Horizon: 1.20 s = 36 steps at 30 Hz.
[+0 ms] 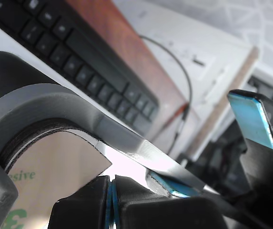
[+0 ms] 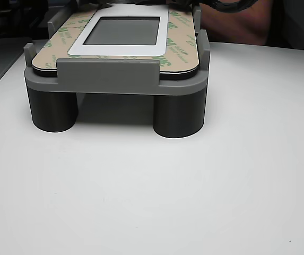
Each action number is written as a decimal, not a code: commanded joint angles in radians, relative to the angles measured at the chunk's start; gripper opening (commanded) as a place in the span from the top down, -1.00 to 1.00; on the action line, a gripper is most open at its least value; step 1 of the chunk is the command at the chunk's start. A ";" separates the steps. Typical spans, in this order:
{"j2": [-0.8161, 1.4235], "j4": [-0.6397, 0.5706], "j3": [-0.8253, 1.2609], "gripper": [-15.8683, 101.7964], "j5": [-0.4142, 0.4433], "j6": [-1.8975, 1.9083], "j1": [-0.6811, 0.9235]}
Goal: Peel off protective film from adhesive tape.
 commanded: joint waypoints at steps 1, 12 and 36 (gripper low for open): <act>0.021 -0.014 -0.014 0.88 -0.002 0.002 -0.006; 0.026 -0.035 0.003 0.88 -0.014 -0.025 -0.026; 0.043 -0.015 0.009 0.88 -0.026 -0.044 -0.048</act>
